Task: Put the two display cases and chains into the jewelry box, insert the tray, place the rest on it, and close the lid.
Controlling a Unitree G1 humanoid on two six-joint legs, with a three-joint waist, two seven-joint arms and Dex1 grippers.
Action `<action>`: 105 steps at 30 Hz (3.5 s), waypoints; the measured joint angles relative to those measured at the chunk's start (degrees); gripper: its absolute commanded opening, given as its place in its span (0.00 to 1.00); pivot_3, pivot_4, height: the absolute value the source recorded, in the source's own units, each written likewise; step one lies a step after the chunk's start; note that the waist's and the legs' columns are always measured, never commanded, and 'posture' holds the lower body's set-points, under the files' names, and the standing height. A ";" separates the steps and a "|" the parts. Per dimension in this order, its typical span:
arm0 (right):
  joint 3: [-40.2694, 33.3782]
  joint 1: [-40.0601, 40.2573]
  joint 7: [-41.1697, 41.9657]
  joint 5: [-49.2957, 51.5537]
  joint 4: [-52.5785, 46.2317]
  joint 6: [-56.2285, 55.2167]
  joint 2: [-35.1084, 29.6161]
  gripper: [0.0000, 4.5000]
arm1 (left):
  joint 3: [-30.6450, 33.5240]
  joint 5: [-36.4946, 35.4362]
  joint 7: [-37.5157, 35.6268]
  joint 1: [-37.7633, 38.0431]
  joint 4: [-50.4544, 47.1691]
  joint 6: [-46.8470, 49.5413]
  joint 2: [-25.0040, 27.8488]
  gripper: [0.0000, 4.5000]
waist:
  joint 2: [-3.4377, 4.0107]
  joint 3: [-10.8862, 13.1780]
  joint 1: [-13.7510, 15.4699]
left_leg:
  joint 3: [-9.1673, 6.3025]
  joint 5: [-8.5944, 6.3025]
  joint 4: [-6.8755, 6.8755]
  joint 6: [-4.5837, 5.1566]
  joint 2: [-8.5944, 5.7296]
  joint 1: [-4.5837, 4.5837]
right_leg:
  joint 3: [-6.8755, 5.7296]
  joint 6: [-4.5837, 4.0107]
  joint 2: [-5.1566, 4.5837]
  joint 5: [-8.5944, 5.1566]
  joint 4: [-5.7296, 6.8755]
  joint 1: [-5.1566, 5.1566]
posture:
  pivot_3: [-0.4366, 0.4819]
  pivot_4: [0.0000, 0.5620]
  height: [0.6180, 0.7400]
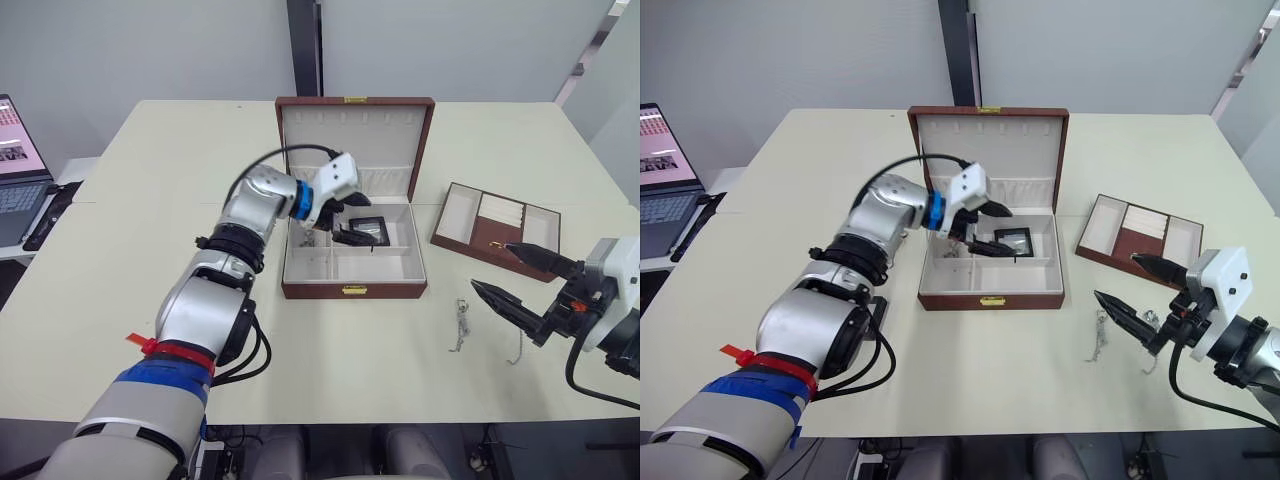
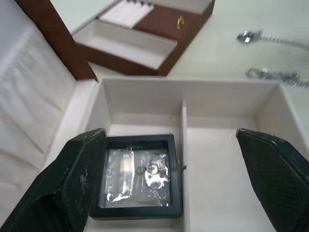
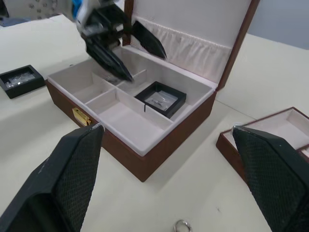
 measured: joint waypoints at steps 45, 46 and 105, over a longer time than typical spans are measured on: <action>9.26 -15.47 22.90 -20.75 53.22 -19.02 -4.58 1.00 | 43.11 -18.32 27.43 74.87 -54.90 26.70 28.08 1.00 | 0.12 -0.07 0.08 | -0.03 0.00 -0.05 0.02 0.15 0.13 | 0.01 0.00 -0.51 0.00 -0.06 0.07 | 0.48 0.27 1.00; 9.26 -15.47 23.02 -20.83 53.30 -19.06 -4.67 1.00 | 43.11 -18.67 27.42 74.88 -54.90 26.69 28.11 1.00 | 0.12 -0.07 0.08 | -0.03 0.00 -0.05 0.02 0.15 0.13 | 0.01 0.00 -0.51 0.00 -0.06 0.07 | 0.48 0.27 1.00; 18.84 -17.51 23.89 -4.51 7.45 -1.98 -5.90 1.00 | 7.68 -10.52 -3.60 57.07 -52.27 8.11 46.76 1.00 | 0.16 -0.01 0.10 | -0.07 -0.01 -0.09 0.03 0.16 0.09 | -0.04 0.00 -0.18 0.00 -0.09 0.03 | 0.48 0.27 1.00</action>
